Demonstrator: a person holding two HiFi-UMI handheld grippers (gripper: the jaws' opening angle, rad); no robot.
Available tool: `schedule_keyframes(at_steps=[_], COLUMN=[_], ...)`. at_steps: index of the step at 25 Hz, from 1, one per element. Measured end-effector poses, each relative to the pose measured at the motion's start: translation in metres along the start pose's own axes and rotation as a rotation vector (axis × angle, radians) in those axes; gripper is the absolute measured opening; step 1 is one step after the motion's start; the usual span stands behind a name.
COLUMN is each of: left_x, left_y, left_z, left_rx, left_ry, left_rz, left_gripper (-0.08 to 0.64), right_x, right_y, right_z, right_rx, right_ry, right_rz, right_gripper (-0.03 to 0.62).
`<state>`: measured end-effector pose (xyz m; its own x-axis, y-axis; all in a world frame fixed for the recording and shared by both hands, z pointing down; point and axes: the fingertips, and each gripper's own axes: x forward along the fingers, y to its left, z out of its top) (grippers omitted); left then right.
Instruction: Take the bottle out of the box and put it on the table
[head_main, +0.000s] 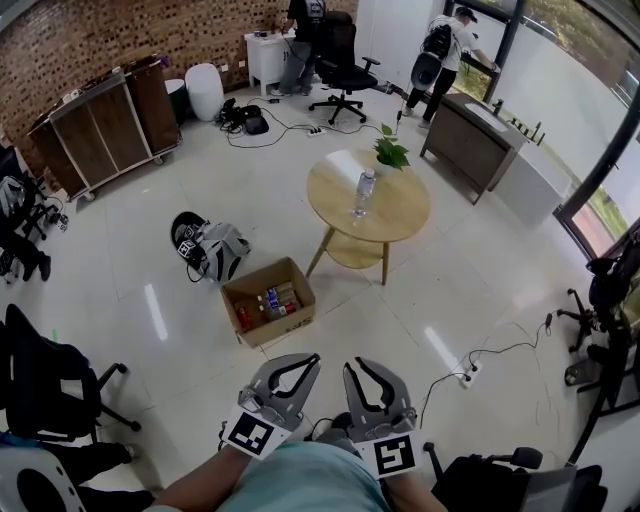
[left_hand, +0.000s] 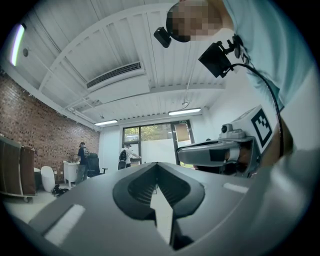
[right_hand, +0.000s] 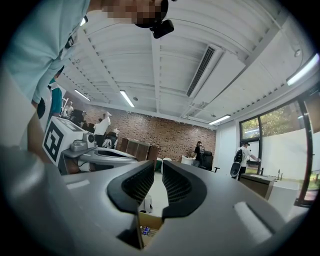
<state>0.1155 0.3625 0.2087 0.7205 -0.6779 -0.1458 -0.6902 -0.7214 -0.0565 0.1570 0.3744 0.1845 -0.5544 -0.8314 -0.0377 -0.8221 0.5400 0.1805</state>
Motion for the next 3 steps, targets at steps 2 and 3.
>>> schedule_keyframes(at_steps=[2, 3], left_x=[0.0023, 0.0036], left_y=[-0.0022, -0.0033], left_z=[0.0001, 0.0001], left_rx=[-0.006, -0.009], left_ry=[-0.001, -0.001], left_rz=[0.002, 0.003], left_gripper=[0.011, 0.011], right_x=[-0.0018, -0.0028], right_y=[-0.0018, -0.0028], right_z=[0.0003, 0.0003], right_rx=[-0.001, -0.002], right_ry=[0.0, 0.002], right_rz=[-0.001, -0.001], right_gripper=[0.046, 0.041])
